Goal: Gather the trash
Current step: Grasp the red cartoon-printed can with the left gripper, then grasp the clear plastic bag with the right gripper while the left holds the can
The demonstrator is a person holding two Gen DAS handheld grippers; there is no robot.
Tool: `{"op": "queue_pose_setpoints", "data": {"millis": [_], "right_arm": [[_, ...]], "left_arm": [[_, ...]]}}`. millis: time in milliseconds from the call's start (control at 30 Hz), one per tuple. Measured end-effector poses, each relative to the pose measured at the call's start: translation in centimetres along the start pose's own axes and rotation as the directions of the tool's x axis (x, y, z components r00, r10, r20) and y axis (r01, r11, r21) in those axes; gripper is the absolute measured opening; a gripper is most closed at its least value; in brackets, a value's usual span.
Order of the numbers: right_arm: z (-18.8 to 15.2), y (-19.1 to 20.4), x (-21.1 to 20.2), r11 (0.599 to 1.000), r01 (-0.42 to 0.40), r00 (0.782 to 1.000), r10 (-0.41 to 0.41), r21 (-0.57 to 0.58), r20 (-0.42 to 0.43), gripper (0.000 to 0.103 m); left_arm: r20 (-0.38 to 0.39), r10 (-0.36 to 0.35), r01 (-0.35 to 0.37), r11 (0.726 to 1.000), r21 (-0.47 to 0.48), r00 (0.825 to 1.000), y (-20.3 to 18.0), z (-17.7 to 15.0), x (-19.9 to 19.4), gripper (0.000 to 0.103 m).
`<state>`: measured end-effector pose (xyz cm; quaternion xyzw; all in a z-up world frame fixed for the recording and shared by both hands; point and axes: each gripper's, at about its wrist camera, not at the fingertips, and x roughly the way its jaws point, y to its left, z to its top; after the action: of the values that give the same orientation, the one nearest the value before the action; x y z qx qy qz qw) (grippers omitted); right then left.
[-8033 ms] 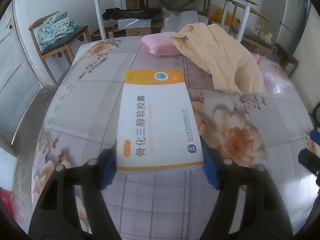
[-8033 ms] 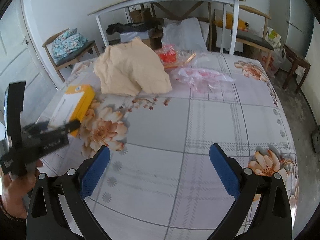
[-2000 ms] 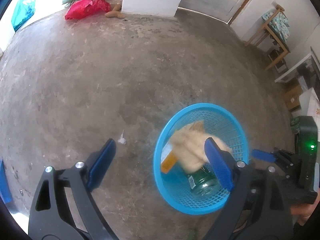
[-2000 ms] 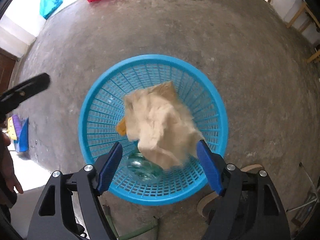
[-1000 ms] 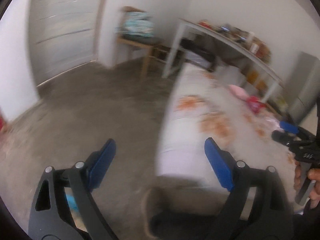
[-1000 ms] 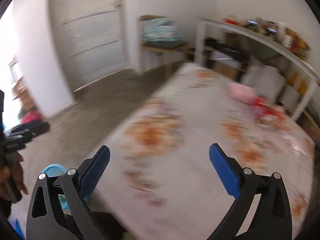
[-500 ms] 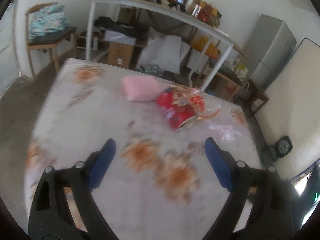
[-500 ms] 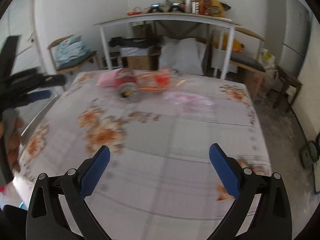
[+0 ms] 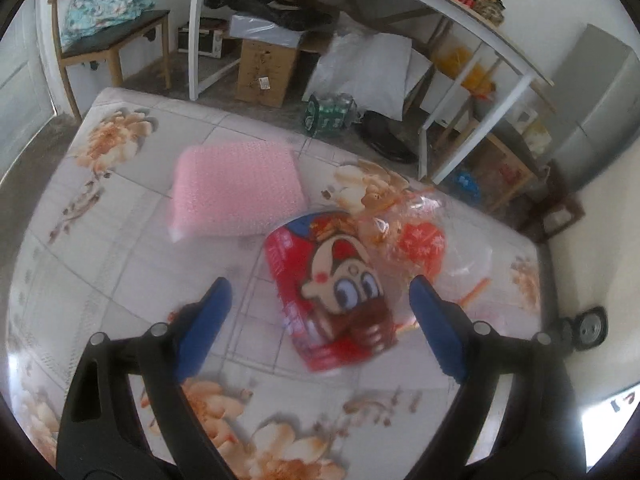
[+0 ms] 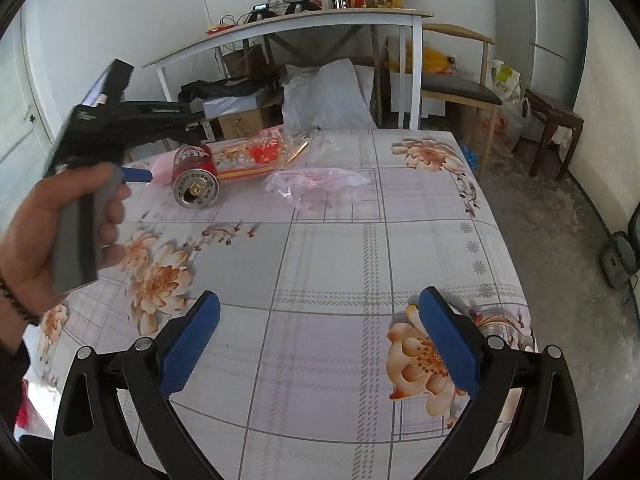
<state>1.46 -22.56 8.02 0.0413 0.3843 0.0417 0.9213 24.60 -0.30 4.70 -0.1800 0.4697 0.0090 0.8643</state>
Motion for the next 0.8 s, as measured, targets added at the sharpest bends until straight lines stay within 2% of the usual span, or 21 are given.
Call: {"op": "queue_pose_setpoints", "data": {"millis": [233, 267, 333, 467, 600, 700, 800], "right_arm": [[0.0, -0.7, 0.4, 1.0, 0.0, 1.0, 0.0, 0.03, -0.014, 0.096], [0.1, -1.0, 0.4, 0.999, 0.0, 1.0, 0.001, 0.038, -0.013, 0.097], [0.2, -1.4, 0.5, 0.999, 0.001, 1.0, 0.0, 0.052, -0.015, 0.097], [0.3, -2.4, 0.7, 0.997, 0.014, 1.0, -0.013, 0.082, -0.016, 0.096], [0.4, -3.2, 0.9, 0.994, 0.003, 1.0, -0.002, 0.106, -0.017, 0.097], [0.8, -2.9, 1.3, 0.998, -0.015, 1.0, 0.016, 0.066, -0.015, 0.097], [1.7, -2.3, 2.5, 0.995, -0.092, 0.995, 0.094, 0.044, -0.035, 0.097]], "left_arm": [[-0.045, 0.033, -0.034, 0.999, -0.021, 0.998, -0.3, 0.2, 2.3, 0.086], [-0.05, 0.056, -0.056, 0.998, -0.004, 0.997, -0.4, 0.1, 2.7, 0.084], [-0.054, 0.049, -0.049, 0.999, 0.001, 0.997, -0.4, 0.0, 2.9, 0.066], [-0.046, 0.07, -0.068, 0.997, 0.033, 0.996, 0.0, -1.0, 2.2, 0.065], [-0.04, 0.056, -0.054, 0.997, 0.063, 0.998, 1.3, -3.4, 0.2, 0.064], [-0.032, 0.012, -0.01, 0.998, 0.059, 0.999, 3.3, -6.3, -2.5, 0.064], [-0.034, -0.014, 0.016, 0.998, 0.067, 0.999, 5.1, -9.8, -4.9, 0.064]]}}
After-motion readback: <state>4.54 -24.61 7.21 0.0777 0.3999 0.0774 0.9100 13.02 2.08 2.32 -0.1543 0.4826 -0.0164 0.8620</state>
